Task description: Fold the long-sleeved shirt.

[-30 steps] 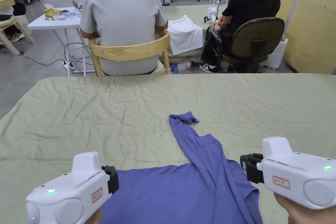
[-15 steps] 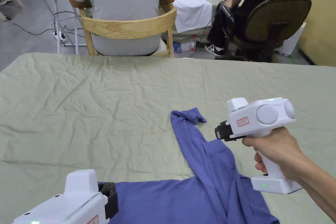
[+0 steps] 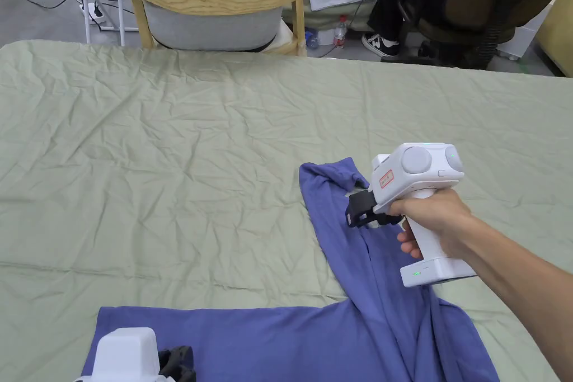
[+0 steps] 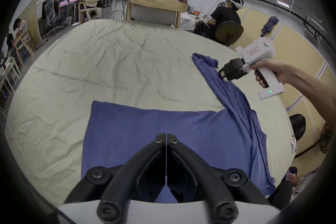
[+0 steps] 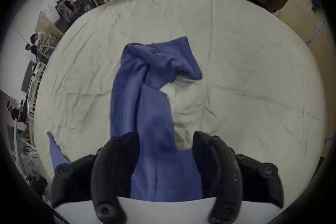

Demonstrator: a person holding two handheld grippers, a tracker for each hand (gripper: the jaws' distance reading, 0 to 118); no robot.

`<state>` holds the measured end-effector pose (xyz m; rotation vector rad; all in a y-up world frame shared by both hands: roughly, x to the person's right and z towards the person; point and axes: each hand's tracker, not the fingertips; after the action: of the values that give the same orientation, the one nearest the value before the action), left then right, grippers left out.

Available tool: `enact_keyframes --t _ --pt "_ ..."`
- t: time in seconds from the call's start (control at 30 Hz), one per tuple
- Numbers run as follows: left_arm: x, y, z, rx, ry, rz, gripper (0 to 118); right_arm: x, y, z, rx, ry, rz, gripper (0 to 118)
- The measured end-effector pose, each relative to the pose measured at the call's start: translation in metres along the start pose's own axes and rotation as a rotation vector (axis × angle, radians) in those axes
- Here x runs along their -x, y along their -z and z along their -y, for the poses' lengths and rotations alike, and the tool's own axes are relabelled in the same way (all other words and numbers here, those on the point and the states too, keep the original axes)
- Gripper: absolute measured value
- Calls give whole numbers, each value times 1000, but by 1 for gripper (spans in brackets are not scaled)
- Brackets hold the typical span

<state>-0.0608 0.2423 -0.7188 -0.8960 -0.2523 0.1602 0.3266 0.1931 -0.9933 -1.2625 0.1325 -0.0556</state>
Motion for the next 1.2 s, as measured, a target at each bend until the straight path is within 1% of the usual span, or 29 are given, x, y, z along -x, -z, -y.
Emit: enact_keyframes --t 0.07,0.1,0.17,0.23,0.27,0.3,0.37,0.4,0.53,0.6,0.67,0.7,0.77,0.83,0.93,1.03,1.1,1.17,1.2 --pt "0 3 5 15 -1 6 0 -2 7 -6 -39 2 29 53" --pt "0 4 7 18 -2 7 0 -2 10 -7 -55 21 41 49" --pt "0 5 10 31 -7 8 0 -3 20 -6 -12 38 28 47" --pt "0 7 12 41 -1 1 0 -1 22 -5 -24 0 45 38" --pt "0 6 13 45 1 -4 0 -1 22 -4 -26 5 49 24" --pt "0 5 13 44 1 -5 0 -3 20 -3 -38 24 57 3" --pt "0 4 14 44 -7 2 0 -6 13 2 -92 24 66 2" --pt "0 2 14 40 -6 0 0 -8 13 6 -85 30 44 2" --pt "-2 -6 14 38 5 -2 0 -9 1 16 -149 33 33 2" --pt "-2 -11 14 35 9 -4 0 -7 -13 20 -167 18 31 2" --pt "-2 -16 14 26 10 -8 0 -4 -29 26 -207 -40 52 2" --pt "-2 -19 14 20 7 -8 0 -3 -38 30 -217 -52 56 2" --pt "-3 -25 13 11 6 -9 0 1 -57 43 -227 -34 28 2" --pt "-3 -32 13 0 10 -11 0 1 -77 58 -289 -21 18 2" --pt "-6 -45 13 -16 12 -2 0 5 -108 83 -313 -15 -52 2" --pt "-9 -58 16 -28 19 -3 0 17 -143 111 -375 -62 -76 2" --pt "-9 -67 20 -39 20 6 0 24 -164 132 -413 -70 -87 2" --pt "-11 -75 23 -45 25 14 0 22 -175 147 -443 -73 -99 2" --pt "-12 -81 25 -46 28 15 0 26 -183 159 -481 -76 -107 2"
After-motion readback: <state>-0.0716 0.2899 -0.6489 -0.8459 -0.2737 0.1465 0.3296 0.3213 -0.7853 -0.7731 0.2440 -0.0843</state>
